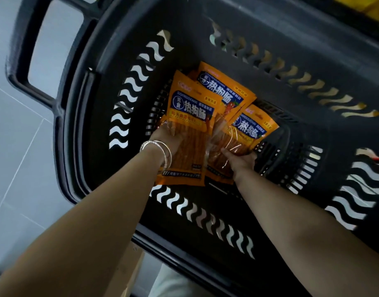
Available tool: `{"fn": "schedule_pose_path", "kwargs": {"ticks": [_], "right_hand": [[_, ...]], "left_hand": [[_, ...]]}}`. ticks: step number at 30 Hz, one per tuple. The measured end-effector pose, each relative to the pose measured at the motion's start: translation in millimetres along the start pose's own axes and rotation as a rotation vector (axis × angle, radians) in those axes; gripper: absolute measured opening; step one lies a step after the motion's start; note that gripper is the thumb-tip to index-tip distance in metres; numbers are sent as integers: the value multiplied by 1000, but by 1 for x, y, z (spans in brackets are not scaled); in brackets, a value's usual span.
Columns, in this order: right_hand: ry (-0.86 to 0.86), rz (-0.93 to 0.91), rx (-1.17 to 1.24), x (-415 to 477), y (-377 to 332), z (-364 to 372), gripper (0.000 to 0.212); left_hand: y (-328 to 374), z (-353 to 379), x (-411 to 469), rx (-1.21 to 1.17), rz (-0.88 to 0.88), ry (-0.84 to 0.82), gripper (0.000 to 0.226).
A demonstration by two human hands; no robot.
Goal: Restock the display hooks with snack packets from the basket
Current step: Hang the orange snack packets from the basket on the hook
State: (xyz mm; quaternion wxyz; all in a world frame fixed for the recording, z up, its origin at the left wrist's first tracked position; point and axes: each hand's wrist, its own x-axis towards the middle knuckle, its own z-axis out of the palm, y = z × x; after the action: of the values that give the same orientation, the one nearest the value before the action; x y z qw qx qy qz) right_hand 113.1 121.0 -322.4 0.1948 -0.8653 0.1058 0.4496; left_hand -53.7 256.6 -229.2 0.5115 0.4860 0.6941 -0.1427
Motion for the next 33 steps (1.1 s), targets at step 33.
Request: {"fn": "schedule_pose_path", "kwargs": {"ticks": [33], "right_hand": [[349,-1255,491,-272,28,-392,15]], "left_hand": [[123,26,-403,-327,988,250,11]]}}
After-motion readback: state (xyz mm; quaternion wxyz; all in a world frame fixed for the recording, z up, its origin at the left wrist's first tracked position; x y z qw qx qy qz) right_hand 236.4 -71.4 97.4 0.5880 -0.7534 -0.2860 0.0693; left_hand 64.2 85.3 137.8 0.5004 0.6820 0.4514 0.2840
